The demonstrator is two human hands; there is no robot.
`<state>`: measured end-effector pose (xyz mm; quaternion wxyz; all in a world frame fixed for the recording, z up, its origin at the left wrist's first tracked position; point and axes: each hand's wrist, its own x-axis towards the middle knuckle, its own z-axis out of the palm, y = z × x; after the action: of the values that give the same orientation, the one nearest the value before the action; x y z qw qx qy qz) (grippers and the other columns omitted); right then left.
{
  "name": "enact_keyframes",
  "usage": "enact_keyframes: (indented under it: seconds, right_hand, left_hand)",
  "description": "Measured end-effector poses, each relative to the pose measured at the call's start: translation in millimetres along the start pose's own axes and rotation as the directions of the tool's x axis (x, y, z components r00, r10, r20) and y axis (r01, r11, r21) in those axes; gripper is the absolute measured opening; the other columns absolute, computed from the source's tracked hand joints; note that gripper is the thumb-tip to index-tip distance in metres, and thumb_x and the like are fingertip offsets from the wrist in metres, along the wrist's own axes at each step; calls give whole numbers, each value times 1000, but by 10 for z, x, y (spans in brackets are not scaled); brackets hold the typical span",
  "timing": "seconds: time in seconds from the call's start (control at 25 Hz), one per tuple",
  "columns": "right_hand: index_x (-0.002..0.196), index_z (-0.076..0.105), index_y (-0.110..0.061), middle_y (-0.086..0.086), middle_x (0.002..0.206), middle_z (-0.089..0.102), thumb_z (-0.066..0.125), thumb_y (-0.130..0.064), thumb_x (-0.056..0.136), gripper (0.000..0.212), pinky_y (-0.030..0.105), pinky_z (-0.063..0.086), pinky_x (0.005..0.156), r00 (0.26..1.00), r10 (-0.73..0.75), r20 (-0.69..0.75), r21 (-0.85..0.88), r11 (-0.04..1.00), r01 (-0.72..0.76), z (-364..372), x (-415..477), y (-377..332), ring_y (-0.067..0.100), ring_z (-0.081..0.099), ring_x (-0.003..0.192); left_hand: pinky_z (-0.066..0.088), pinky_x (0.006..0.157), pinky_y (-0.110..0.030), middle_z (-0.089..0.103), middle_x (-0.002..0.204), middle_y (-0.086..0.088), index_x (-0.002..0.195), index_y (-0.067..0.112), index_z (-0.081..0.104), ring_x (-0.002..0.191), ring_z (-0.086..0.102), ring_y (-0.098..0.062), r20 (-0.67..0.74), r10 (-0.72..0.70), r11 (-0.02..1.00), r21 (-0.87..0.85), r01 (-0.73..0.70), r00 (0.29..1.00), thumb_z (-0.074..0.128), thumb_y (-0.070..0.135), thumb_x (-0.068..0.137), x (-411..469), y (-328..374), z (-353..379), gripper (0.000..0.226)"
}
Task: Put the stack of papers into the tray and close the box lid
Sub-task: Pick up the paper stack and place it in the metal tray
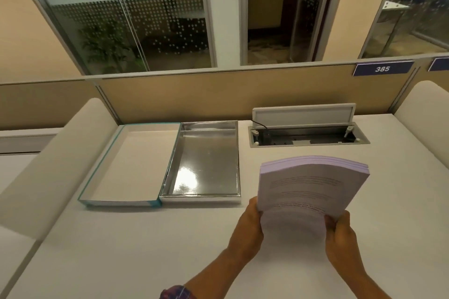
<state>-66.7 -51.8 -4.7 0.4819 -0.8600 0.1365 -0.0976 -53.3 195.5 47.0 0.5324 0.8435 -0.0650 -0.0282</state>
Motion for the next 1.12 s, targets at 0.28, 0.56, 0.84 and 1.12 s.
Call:
enact_keyframes:
  seconds: [0.28, 0.56, 0.84, 1.12]
  right_hand:
    - [112, 41, -38, -13, 109, 67, 37, -45, 105, 10, 26, 55, 66, 993, -32, 113, 18, 999, 30, 290, 0, -445, 6, 68, 92]
    - [113, 45, -46, -15, 112, 69, 41, -48, 105, 9, 19, 59, 59, 960, -75, 271, 72, 996, 57, 898, 311, -1132, 5, 73, 90]
    - [125, 46, -14, 7, 128, 64, 41, -36, 110, 27, 42, 60, 89, 901, 52, 431, -38, 998, -40, 1717, 779, -1747, 23, 68, 106]
    - [136, 43, -5, 18, 140, 58, 39, -29, 111, 35, 47, 56, 101, 864, 241, 443, -210, 964, -161, 2356, 1238, -2034, 33, 62, 121]
  left_hand:
    - [54, 81, -8, 67, 120, 30, 117, 69, 47, 109, 65, 7, 13, -39, 998, 44, 39, 999, 41, 45, 98, 57, -65, -630, 31]
    - [57, 72, -9, 70, 116, 12, 135, 22, 61, 95, 70, -2, -13, -97, 987, 124, 98, 995, 50, 18, 107, 341, -332, -1552, 30]
    - [59, 93, -37, 71, 133, -11, 130, 9, 64, 109, 68, -23, -23, -288, 935, 208, 286, 957, 49, 13, 108, 892, -657, -2340, 28]
    - [57, 106, -54, 65, 144, -10, 141, 10, 60, 119, 65, -29, 18, -436, 888, 174, 427, 900, 46, 8, 108, 1510, -1003, -2608, 36]
